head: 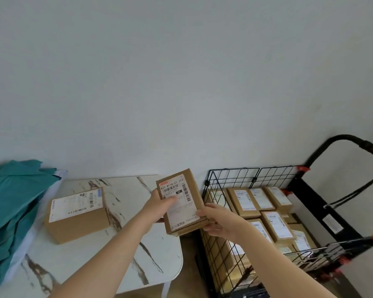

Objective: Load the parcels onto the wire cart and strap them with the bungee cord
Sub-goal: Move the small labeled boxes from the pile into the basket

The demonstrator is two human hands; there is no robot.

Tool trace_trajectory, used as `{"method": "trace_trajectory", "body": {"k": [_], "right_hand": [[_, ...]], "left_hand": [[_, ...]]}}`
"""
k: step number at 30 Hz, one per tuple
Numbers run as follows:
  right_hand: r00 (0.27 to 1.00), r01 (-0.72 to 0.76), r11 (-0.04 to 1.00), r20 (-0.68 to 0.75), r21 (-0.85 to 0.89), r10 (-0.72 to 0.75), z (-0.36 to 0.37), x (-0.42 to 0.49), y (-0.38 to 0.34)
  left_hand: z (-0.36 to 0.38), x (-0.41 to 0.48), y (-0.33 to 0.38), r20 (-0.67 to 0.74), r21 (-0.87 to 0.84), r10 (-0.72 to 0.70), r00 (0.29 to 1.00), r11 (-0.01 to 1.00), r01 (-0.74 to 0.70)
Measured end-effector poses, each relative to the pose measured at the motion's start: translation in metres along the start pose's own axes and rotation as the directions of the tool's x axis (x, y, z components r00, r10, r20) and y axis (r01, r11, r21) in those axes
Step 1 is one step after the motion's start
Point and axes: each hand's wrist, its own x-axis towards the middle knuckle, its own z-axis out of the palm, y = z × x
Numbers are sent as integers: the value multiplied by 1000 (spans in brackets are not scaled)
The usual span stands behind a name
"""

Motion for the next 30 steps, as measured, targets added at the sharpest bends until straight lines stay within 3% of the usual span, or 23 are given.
{"method": "trace_trajectory", "body": {"k": [3,10,22,30], "right_hand": [[1000,19,997,18,-78,-18,-40,4,14],[996,60,988,-78,141,-49,-169,49,48],[981,-44,960,-167,276,93,-431,125,113],[967,-140,937,-161,319,199,-518,180,163]], "left_hand": [[42,15,13,40,12,-5,999,1000,5],[173,62,44,173,58,-4,985,998,-6],[430,176,88,238,153,-228,944,969,195],[532,236,84,263,118,-381,887,925,362]]}}
